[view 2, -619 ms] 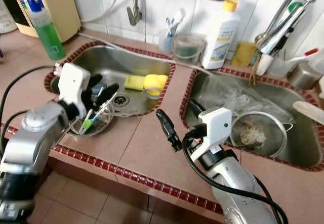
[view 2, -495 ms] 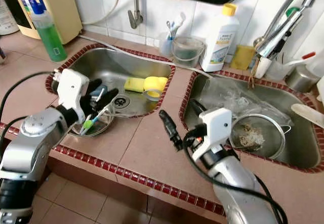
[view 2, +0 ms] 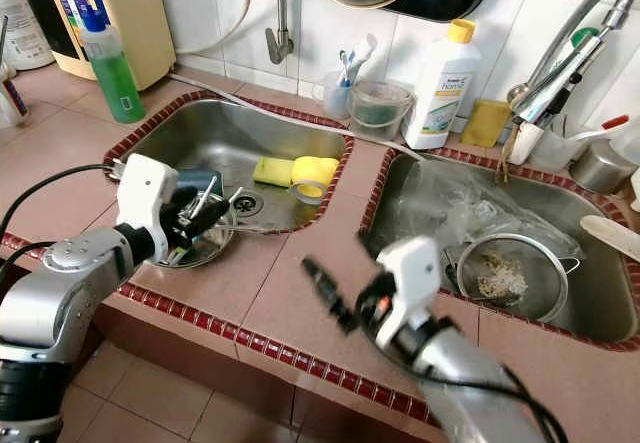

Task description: Kitchen organization

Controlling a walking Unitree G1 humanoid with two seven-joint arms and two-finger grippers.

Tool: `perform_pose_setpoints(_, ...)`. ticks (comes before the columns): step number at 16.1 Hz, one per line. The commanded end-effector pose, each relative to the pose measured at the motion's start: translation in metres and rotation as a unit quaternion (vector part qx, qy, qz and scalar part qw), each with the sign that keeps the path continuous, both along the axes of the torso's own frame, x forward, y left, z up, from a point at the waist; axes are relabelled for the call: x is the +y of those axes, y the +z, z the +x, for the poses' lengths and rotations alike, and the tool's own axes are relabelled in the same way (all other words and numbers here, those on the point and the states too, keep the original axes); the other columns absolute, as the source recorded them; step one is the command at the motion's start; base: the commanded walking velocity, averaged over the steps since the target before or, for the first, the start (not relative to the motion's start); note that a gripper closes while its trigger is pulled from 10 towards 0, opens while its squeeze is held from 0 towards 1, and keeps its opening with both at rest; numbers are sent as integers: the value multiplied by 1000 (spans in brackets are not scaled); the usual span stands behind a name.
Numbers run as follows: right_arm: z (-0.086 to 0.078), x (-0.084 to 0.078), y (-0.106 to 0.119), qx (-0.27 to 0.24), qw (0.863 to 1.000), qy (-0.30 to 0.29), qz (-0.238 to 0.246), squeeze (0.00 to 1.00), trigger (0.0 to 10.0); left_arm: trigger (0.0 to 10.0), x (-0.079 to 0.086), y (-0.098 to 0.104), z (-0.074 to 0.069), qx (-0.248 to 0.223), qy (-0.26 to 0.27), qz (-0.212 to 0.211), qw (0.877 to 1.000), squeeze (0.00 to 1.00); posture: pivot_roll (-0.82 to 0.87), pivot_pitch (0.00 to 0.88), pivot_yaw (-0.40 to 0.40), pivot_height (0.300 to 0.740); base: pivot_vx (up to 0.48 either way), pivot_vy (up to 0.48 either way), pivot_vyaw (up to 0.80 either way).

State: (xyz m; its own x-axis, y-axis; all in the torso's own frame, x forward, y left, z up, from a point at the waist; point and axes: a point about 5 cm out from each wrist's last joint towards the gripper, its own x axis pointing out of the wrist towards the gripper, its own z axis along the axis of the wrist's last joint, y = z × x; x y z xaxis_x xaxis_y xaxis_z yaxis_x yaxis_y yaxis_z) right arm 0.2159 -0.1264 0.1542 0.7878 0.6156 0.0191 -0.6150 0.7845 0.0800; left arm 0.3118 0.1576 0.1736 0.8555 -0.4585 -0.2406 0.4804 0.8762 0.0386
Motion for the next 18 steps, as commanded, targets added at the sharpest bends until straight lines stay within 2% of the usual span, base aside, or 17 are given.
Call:
perform_pose_setpoints(1,-5,3,4,-5,1000,19,-2,0,10000,10000,-3,1,-4,0,-11,13,1000,0,-113,39,-41,740,0,0,0)
perform_pose_setpoints(5,-15,5,-1,6,999,35,-10,0,10000,10000,-13,-2,-2,10,-21,27,999,0,-121,65,-39,740,0,0,0)
perform_pose_setpoints(7,-20,7,-2,13,999,41,-9,0,10000,10000,-21,-10,4,25,-18,28,999,0,-127,70,-36,740,0,0,0)
perform_pose_setpoints(10,-22,11,-2,16,999,42,-3,0,10000,10000,-24,-16,13,34,-1,37,999,0,-134,71,-30,740,0,0,0)
perform_pose_setpoints(12,-23,13,-2,17,999,39,1,0,10000,10000,-20,-18,19,39,17,38,998,0,-139,72,-27,740,0,0,0)
perform_pose_setpoints(18,-24,14,-2,18,999,36,5,0,10000,10000,4,-13,27,29,47,52,997,0,-134,74,-28,740,0,0,0)
